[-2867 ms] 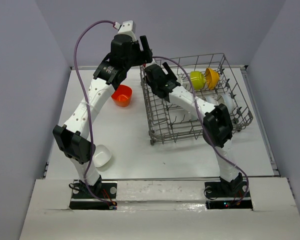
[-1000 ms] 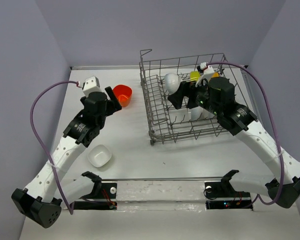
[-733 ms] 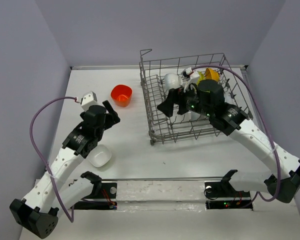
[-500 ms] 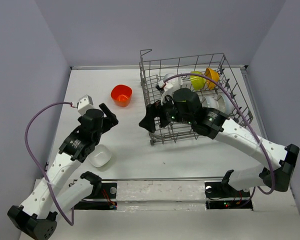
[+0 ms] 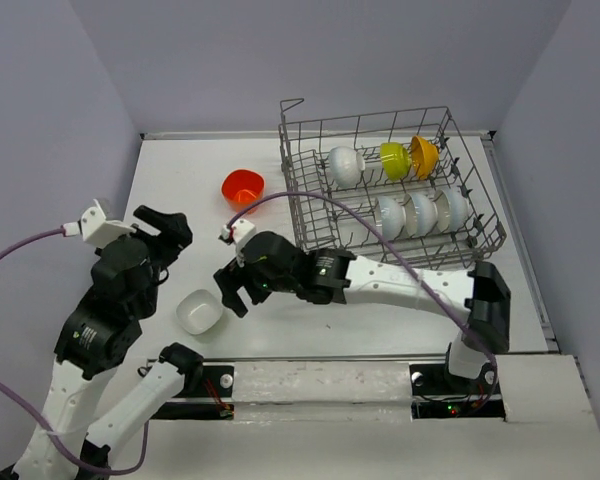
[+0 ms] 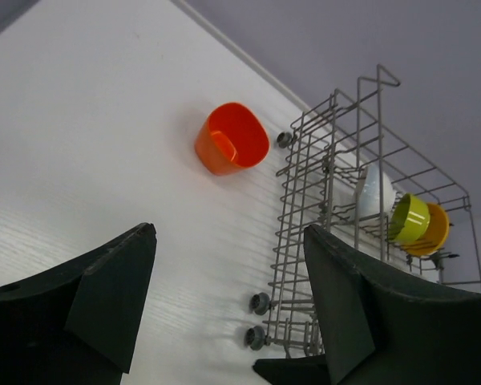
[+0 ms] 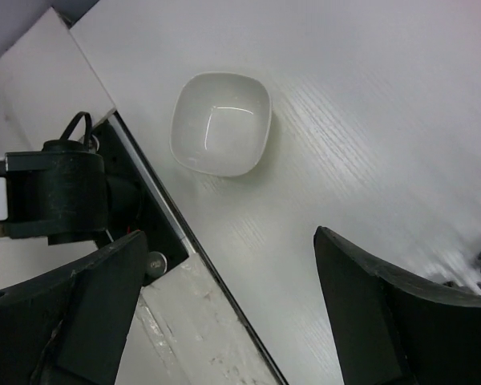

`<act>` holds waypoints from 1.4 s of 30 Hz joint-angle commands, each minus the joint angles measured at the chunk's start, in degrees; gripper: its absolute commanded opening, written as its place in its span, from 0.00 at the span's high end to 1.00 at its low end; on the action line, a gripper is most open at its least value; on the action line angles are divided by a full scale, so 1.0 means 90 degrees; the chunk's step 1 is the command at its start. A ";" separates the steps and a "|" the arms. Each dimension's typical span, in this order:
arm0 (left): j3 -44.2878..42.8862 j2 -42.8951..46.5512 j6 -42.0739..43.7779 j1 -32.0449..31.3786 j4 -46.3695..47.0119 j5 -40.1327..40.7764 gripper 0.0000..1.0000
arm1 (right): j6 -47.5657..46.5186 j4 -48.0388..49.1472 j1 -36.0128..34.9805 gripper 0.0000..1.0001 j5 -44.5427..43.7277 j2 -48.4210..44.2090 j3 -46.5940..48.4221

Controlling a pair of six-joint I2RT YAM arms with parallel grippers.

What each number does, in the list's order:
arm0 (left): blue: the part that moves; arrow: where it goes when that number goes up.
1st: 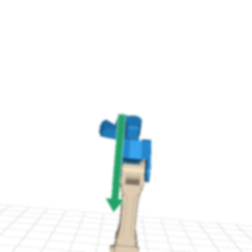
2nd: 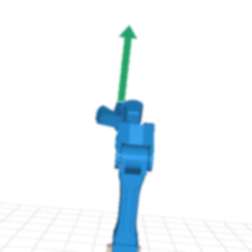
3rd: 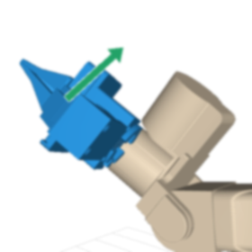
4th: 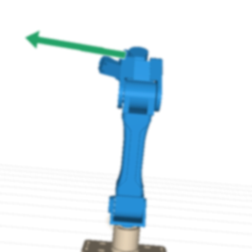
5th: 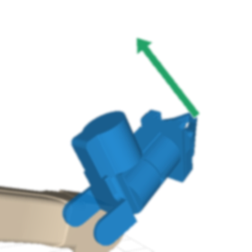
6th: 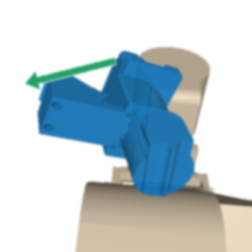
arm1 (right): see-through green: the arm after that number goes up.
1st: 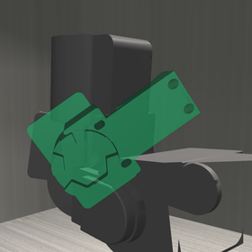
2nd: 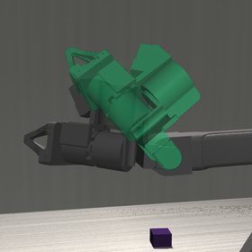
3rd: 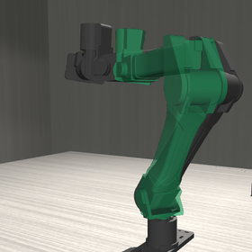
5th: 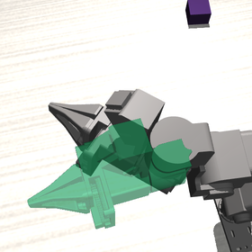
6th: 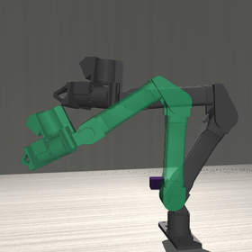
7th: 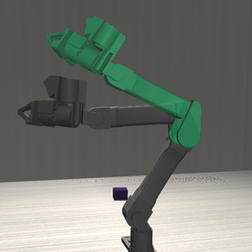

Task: Load the bowls into the dish rack

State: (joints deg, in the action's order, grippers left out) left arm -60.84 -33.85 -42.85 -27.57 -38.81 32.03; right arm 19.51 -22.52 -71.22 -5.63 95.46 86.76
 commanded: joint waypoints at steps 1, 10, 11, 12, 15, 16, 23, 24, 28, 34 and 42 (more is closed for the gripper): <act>-0.0865 0.0108 0.0346 0.0027 -0.0199 0.0659 0.17 | -0.0097 0.0100 -0.0308 0.12 -0.0722 0.0866 0.0769; -0.2497 0.0069 0.0952 0.0027 -0.0571 0.0962 0.16 | -0.0029 0.0013 -0.0524 0.17 -0.0996 0.2779 0.2077; -0.2508 0.0079 0.0962 0.0027 -0.0561 0.0962 0.16 | -0.0009 -0.0017 -0.0524 0.18 -0.1025 0.2908 0.2185; -0.2508 0.0098 0.0972 0.0027 -0.0551 0.0953 0.17 | 0.0000 -0.0056 -0.0524 0.19 -0.1025 0.3035 0.2292; -0.2459 0.0147 0.1001 0.0036 -0.0493 0.0904 0.16 | 0.0078 -0.0066 -0.0524 0.25 -0.0948 0.3571 0.2692; -0.2459 0.0147 0.1001 0.0036 -0.0493 0.0904 0.16 | 0.0088 -0.0066 -0.0524 0.25 -0.0947 0.3573 0.2694; -0.2410 0.0206 0.1060 0.0027 -0.0444 0.0855 0.16 | 0.0215 -0.0105 -0.0524 0.33 -0.1395 0.4178 0.3191; -0.2400 0.0206 0.1070 0.0027 -0.0444 0.0836 0.16 | 0.0196 -0.0105 -0.0524 0.35 -0.1425 0.4275 0.3289; -0.2332 0.0206 0.1070 0.0027 -0.0454 0.0826 0.16 | 0.0254 -0.0134 -0.0524 0.52 -0.1426 0.4422 0.3445; -0.2303 0.0196 0.1080 0.0027 -0.0425 0.0787 0.16 | 0.0313 -0.0173 -0.0466 0.99 -0.1386 0.4365 0.3358; -0.2078 0.0148 0.1080 0.0027 -0.0268 0.0640 0.16 | 0.0196 -0.0163 -0.0329 0.99 -0.1698 0.3868 0.3037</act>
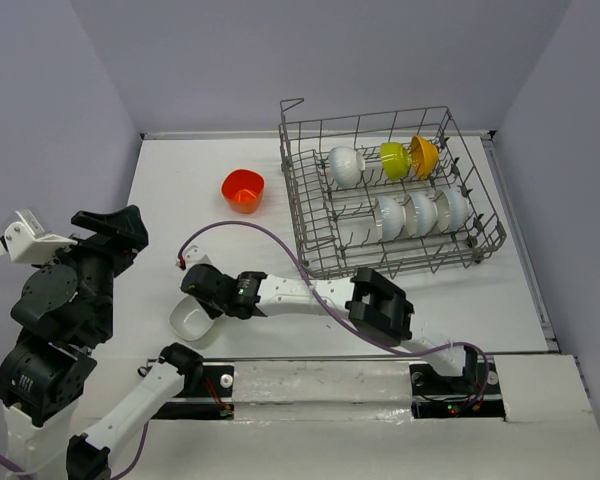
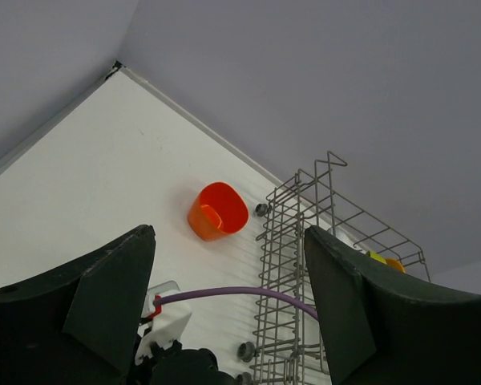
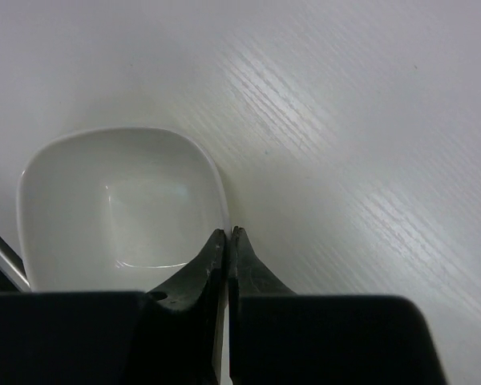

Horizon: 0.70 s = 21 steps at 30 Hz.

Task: Load the bowls into the dish rack

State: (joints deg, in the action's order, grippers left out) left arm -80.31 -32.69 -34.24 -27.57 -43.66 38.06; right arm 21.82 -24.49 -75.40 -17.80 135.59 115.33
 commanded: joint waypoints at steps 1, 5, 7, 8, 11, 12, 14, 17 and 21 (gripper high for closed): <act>0.0115 0.0009 0.0132 0.0036 0.0300 -0.0049 0.16 | -0.0081 0.0046 0.0135 0.99 -0.0375 -0.0690 -0.0177; 0.0145 -0.0156 0.0230 0.0027 0.0330 -0.0157 0.16 | -0.0266 -0.0023 0.0252 0.99 -0.0843 -0.1285 -0.0373; 0.0164 -0.0225 0.0249 0.0027 0.0339 -0.0186 0.16 | -0.0432 -0.0120 0.0330 0.99 -0.1272 -0.1723 -0.0421; 0.0212 -0.0303 0.0259 0.0027 0.0426 -0.0244 0.16 | -0.0491 -0.0140 0.0330 0.99 -0.1583 -0.1880 -0.0480; 0.0339 -0.0507 0.0318 0.0027 0.0563 -0.0362 0.16 | -0.0686 -0.0169 0.0467 0.99 -0.2112 -0.2611 -0.0733; 0.0359 -0.0586 0.0328 0.0027 0.0564 -0.0372 0.16 | -0.0716 -0.0169 0.0535 0.99 -0.2413 -0.2808 -0.0811; 0.0447 -0.0820 0.0347 0.0027 0.0583 -0.0440 0.17 | -0.0804 -0.0150 0.0604 0.99 -0.2659 -0.3394 -0.1065; 0.0593 -0.1016 0.0406 0.0027 0.0749 -0.0547 0.20 | -0.1008 -0.0004 0.0720 0.99 -0.3079 -0.4105 -0.1358; 0.0720 -0.1211 0.0484 0.0027 0.0944 -0.0752 0.26 | -0.1301 0.0143 0.0789 0.99 -0.3577 -0.4702 -0.1554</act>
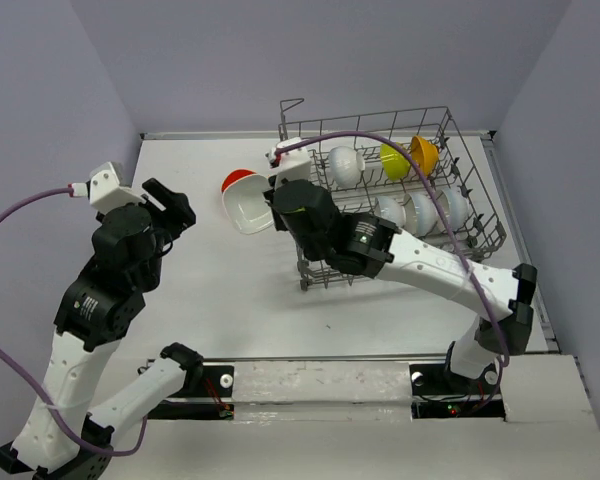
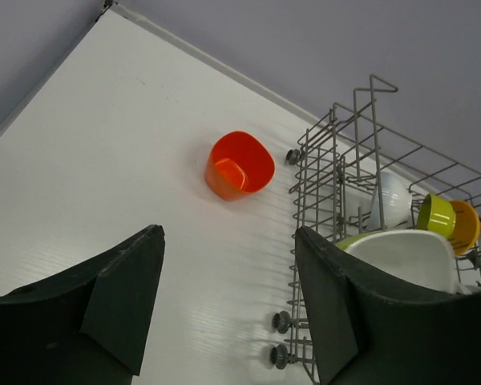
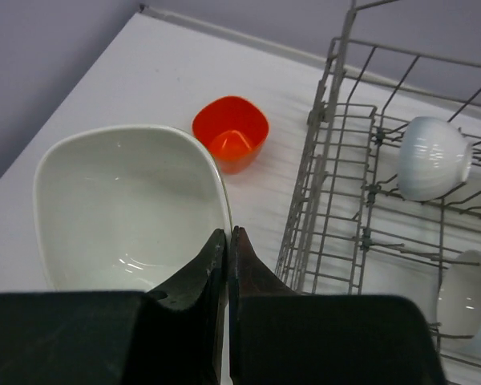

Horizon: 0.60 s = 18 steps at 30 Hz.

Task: Load the bowls into the dish rack

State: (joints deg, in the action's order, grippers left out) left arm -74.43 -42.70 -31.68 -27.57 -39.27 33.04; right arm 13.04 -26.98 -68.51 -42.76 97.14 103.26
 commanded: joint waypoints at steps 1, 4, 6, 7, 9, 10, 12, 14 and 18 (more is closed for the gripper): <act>0.0077 -0.0158 0.0219 0.0036 0.0505 -0.0262 0.27 | -0.0355 0.0430 0.0024 0.99 -0.0854 -0.0510 -0.0243; 0.0097 -0.0450 0.0365 0.0027 0.0661 -0.0603 0.28 | -0.0394 0.0459 0.0103 0.99 -0.0844 -0.0754 -0.0331; 0.0068 -0.0674 0.0424 0.0027 0.0759 -0.0857 0.30 | -0.0404 0.0459 0.0103 0.99 -0.0776 -0.0852 -0.0428; 0.0058 -0.0714 0.0434 0.0027 0.0827 -0.0926 0.30 | -0.0404 0.0459 0.0103 0.99 -0.0747 -0.0872 -0.0448; 0.0019 -0.0754 0.0473 0.0036 0.1023 -0.1121 0.30 | -0.0404 0.0469 0.0103 0.99 -0.0746 -0.0882 -0.0497; -0.0011 -0.0783 0.0483 0.0027 0.1071 -0.1161 0.30 | -0.0413 0.0469 0.0103 0.99 -0.0747 -0.0882 -0.0516; -0.0157 -0.0900 0.0571 0.0036 0.1121 -0.1297 0.30 | -0.0404 0.0459 0.0103 0.99 -0.0669 -0.0882 -0.0546; -0.0245 -0.1017 0.0658 0.0027 0.1160 -0.1434 0.30 | -0.0374 0.0469 0.0103 0.99 -0.0523 -0.0872 -0.0556; -0.0392 -0.1486 0.0893 0.0027 0.1159 -0.2010 0.33 | -0.0471 0.0459 0.0103 0.99 -0.0424 -0.0716 -0.0352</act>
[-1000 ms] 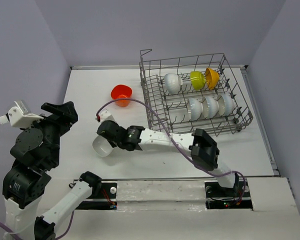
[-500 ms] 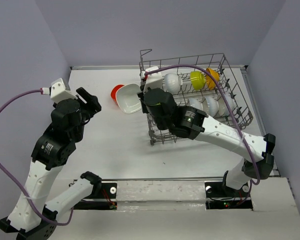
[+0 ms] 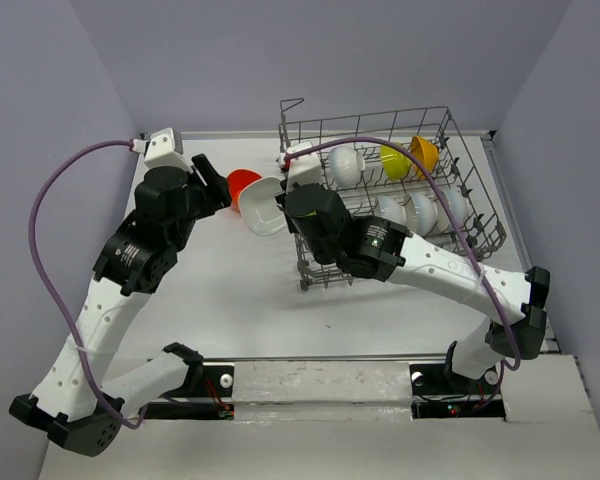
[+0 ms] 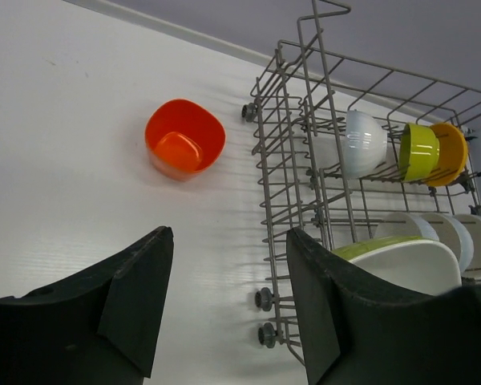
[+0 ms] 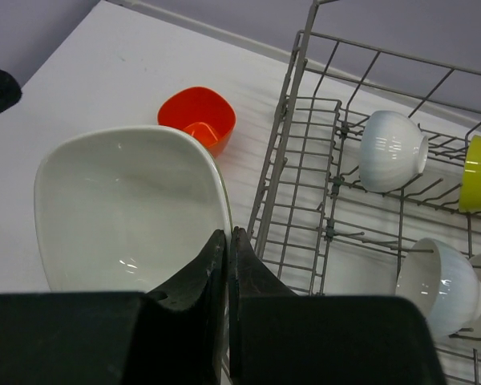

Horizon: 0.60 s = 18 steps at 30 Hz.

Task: Load the bowls into the dish rack

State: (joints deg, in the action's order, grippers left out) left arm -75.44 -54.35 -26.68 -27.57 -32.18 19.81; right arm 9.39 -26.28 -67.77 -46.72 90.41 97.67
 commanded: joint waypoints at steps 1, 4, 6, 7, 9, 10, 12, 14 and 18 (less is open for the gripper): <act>-0.0241 -0.0221 0.0356 0.0027 0.0402 -0.0628 0.34 | -0.0105 0.0391 0.0020 0.99 0.0015 0.0052 0.0310; -0.0143 -0.0241 0.0415 0.0027 0.0548 -0.0824 0.35 | -0.0203 0.0381 0.0020 0.99 0.0093 0.0188 0.0446; -0.0085 -0.0192 0.0425 0.0027 0.0656 -0.0912 0.35 | -0.0223 0.0381 0.0020 0.99 0.0113 0.0267 0.0495; -0.0075 -0.0182 0.0454 0.0027 0.0666 -0.0932 0.35 | -0.0242 0.0381 0.0020 0.99 0.0123 0.0325 0.0525; -0.0094 -0.0192 0.0503 0.0036 0.0666 -0.1048 0.35 | -0.0262 0.0381 0.0020 0.99 0.0190 0.0374 0.0564; -0.0104 -0.0202 0.0532 0.0027 0.0685 -0.1097 0.36 | -0.0271 0.0381 0.0020 0.99 0.0220 0.0394 0.0593; -0.0124 -0.0182 0.0649 0.0027 0.0695 -0.1273 0.36 | -0.0310 0.0391 0.0020 0.99 0.0259 0.0452 0.0652; -0.0143 -0.0153 0.0756 0.0027 0.0657 -0.1361 0.36 | -0.0389 0.0391 0.0079 0.99 0.0250 0.0491 0.0700; -0.0105 -0.0162 0.1078 0.0036 0.0461 -0.1440 0.36 | -0.0457 0.0381 0.0137 0.99 0.0483 0.0453 0.0759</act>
State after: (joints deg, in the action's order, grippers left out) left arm -75.77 -57.06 -21.08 -27.55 -28.56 9.06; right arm 6.35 -26.33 -67.29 -43.90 95.31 100.66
